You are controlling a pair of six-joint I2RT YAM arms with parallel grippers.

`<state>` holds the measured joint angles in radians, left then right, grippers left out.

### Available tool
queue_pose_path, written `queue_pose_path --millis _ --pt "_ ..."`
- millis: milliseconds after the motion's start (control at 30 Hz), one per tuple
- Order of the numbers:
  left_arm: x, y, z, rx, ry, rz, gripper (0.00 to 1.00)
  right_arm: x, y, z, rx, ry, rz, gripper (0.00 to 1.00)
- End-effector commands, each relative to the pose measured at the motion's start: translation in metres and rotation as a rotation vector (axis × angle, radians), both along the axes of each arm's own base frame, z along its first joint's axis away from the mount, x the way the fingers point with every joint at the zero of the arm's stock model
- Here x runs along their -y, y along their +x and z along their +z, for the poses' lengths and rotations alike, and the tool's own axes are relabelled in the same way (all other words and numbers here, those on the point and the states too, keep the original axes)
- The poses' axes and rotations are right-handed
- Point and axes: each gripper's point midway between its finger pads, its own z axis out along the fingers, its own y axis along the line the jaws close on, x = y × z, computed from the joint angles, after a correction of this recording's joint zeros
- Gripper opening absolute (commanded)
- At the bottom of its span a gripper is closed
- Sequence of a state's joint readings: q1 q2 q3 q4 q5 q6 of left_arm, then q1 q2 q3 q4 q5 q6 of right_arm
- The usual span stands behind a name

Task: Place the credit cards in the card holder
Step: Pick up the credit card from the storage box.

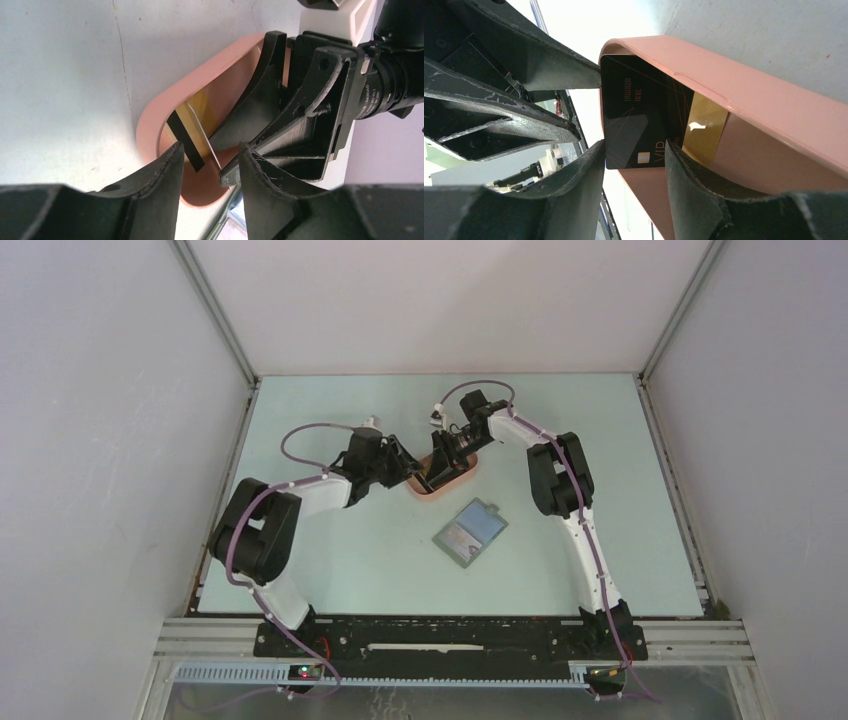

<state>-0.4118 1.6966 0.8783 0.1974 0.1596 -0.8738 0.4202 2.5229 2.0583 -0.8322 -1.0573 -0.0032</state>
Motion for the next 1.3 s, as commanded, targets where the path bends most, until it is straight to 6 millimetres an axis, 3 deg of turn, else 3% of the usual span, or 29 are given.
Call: queue_pose_path --millis 0,400,467,600,700,833,967,1100,1267 --pt "0.008 0.029 0.030 0.078 -0.045 0.038 0.48 0.000 0.008 -0.008 0.020 -0.018 -0.009 0.54" --pt "0.008 0.037 -0.003 -0.003 -0.009 0.069 0.36 0.000 0.008 -0.006 0.023 -0.017 -0.008 0.54" --pt "0.011 0.038 -0.003 -0.003 -0.015 0.058 0.29 -0.001 0.008 -0.005 0.025 -0.018 -0.007 0.55" --pt "0.014 0.039 -0.001 0.001 -0.023 0.048 0.02 -0.001 0.008 0.002 0.045 -0.015 0.001 0.60" --pt "0.015 0.039 0.003 0.011 -0.030 0.037 0.00 0.000 0.012 0.017 0.102 -0.016 0.006 0.68" --pt "0.017 0.038 0.018 0.051 -0.040 0.015 0.00 0.007 0.019 0.048 0.234 -0.035 0.011 0.76" --pt "0.016 0.033 0.040 0.115 -0.056 -0.010 0.00 0.017 0.021 0.076 0.360 -0.063 0.017 0.76" --pt "0.015 0.022 0.066 0.202 -0.070 -0.050 0.00 0.026 0.010 0.101 0.461 -0.053 0.046 0.76" --pt "0.017 -0.002 0.101 0.332 -0.114 -0.128 0.00 0.035 -0.019 0.141 0.576 0.005 0.108 0.74"
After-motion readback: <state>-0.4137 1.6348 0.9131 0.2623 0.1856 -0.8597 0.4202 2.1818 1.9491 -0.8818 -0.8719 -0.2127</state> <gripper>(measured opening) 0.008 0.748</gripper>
